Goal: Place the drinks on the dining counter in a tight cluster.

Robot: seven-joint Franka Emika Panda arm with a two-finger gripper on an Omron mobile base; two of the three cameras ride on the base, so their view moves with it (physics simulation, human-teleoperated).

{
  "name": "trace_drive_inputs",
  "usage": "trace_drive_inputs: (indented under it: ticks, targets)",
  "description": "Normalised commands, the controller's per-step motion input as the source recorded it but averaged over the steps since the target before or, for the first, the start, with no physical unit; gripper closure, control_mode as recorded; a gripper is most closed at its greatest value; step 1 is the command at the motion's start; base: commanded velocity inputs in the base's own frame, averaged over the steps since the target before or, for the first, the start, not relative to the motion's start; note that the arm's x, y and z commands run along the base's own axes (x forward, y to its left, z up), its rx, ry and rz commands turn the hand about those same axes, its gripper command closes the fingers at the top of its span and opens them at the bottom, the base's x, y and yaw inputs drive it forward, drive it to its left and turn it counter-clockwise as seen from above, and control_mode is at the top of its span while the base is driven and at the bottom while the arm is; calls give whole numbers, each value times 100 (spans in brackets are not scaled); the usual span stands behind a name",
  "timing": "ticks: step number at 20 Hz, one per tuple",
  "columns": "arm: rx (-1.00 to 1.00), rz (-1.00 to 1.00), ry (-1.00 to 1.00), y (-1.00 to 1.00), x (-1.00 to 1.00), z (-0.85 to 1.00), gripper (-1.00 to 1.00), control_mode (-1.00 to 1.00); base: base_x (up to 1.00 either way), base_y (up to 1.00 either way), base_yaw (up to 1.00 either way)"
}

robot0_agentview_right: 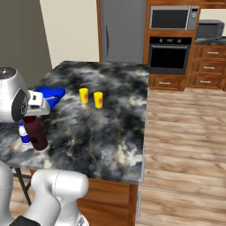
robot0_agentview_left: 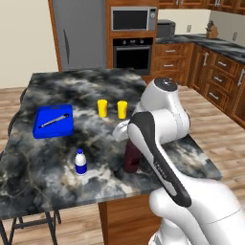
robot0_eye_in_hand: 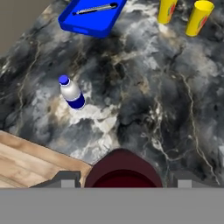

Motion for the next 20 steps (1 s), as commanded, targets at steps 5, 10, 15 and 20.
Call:
trace_drive_inputs:
  ticks: [5,10,15,20]
  targets:
    - [0,0,6,6,66,0,100,-100,0,0,0]
    - [0,0,2,0,36,-4,100,-100,0,0,0]
    - [2,1,3,24,0,-38,100,-100,0,0,0]
    - [6,1,-8,22,1,-24,100,-100,0,0,0]
